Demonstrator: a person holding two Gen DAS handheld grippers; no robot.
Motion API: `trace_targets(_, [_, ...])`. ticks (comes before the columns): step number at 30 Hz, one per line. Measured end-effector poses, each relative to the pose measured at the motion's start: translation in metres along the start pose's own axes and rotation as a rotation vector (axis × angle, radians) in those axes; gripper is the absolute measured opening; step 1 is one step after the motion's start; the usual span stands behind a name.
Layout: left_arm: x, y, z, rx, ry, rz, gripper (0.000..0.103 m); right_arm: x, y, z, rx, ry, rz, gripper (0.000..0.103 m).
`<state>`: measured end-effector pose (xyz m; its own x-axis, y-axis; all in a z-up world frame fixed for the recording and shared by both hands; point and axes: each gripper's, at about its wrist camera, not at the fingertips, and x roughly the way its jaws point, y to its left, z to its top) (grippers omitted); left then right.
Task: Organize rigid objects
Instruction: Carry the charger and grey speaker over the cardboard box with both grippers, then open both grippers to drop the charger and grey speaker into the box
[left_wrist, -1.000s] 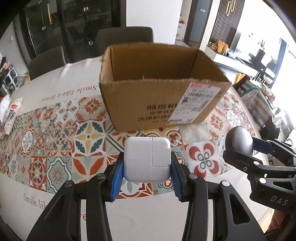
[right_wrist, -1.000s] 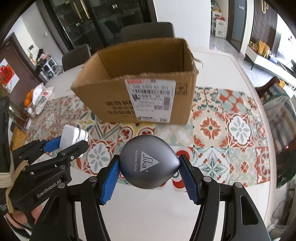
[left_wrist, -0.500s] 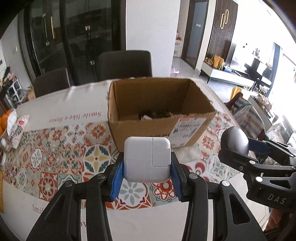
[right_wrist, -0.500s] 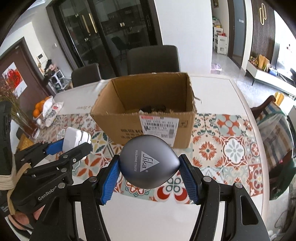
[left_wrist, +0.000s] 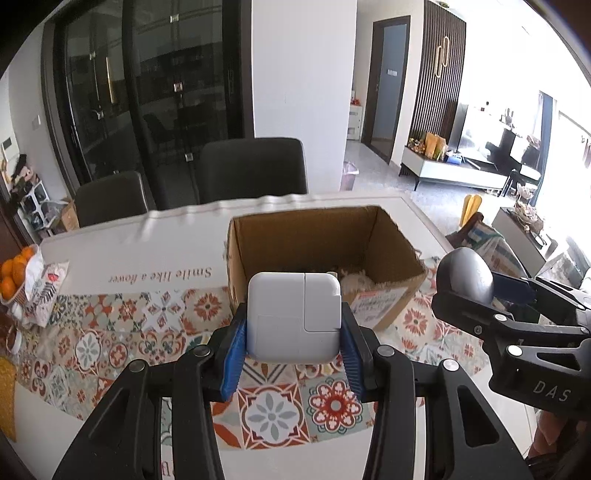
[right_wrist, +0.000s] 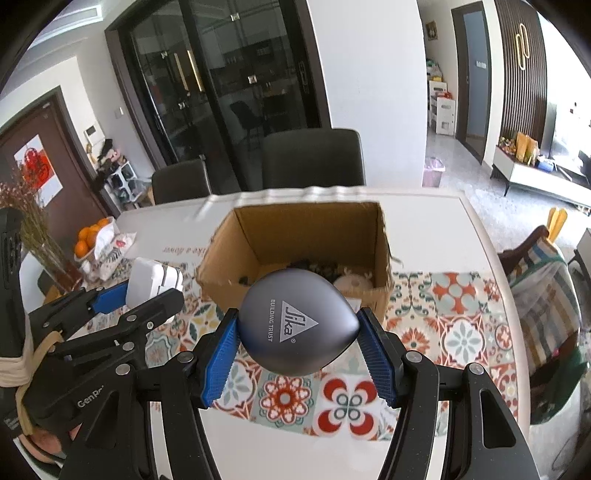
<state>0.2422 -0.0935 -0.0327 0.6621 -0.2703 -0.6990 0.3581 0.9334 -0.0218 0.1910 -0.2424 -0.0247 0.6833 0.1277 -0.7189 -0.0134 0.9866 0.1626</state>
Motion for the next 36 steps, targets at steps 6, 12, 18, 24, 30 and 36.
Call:
trace_targets(6, [0.002,0.001,0.019,0.004,-0.035,0.010,0.045,0.000,0.002,0.017,-0.019,-0.044,-0.011,0.063])
trace_targets(12, [0.010,0.004,0.037,-0.002,-0.053,0.013,0.045,0.001,0.002,0.033,-0.030,-0.077,-0.024,0.063])
trace_targets(18, [0.025,0.007,0.050,0.001,-0.043,0.015,0.045,0.013,-0.001,0.050,-0.032,-0.080,-0.038,0.063])
trace_targets(24, [0.044,0.006,0.059,0.017,-0.021,0.032,0.045,0.034,-0.004,0.061,-0.040,-0.056,-0.057,0.063])
trace_targets(30, [0.066,0.009,0.062,0.016,0.019,0.043,0.045,0.057,-0.008,0.067,-0.050,-0.020,-0.074,0.063])
trace_targets(36, [0.091,0.011,0.062,0.014,0.074,0.055,0.045,0.082,-0.012,0.068,-0.047,0.033,-0.072,0.063])
